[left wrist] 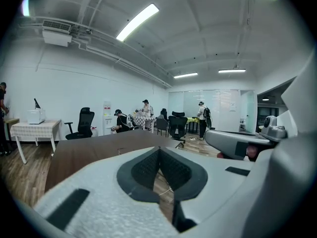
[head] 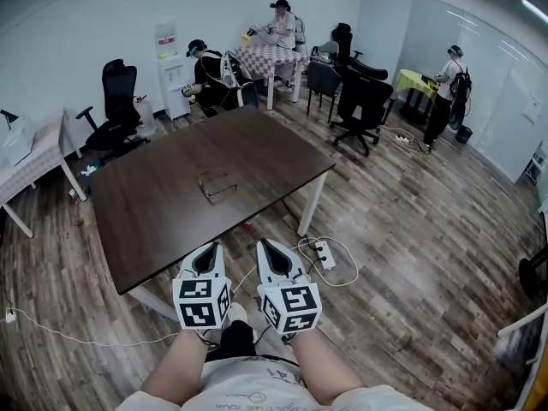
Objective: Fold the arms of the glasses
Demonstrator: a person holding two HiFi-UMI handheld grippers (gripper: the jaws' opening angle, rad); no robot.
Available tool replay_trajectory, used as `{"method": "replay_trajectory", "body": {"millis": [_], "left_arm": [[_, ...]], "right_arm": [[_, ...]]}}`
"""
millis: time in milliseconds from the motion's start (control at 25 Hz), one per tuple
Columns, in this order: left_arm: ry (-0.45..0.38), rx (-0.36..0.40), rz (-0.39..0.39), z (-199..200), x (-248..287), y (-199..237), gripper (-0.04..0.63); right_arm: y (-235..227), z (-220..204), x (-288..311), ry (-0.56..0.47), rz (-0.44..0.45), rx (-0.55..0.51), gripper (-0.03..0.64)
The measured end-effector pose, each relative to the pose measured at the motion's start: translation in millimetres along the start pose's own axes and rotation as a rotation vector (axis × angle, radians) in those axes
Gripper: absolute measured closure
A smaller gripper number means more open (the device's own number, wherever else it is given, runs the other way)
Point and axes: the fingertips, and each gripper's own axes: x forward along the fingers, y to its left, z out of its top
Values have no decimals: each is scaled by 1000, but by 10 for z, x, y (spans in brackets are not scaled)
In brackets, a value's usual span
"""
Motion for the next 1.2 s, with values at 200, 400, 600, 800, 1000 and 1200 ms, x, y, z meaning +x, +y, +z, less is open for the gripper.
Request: {"method": "replay_trajectory", "body": {"millis": [200,400,600,800,1000,1200], "left_arm": [[-3,34,15,61,222,59,580],[13,41,28,84,454,253,580],[44,36,24,45,811,403,580],[54,21,18,77,1166,643,580],[64,7,55,144,1541,1036,580],[78,-11,62,253,2027,1420,580]], "right_arm": [[-118,-11,224,6,5,20,601],[-177,-114,527,27,11,51,601],[-326,-222,849,53,4,52,601],[-449,-301,1294,77,1,64,601],[-449,-330,1807,107,29,45,601],[-474,-321,2397,128,47,16,601]]}}
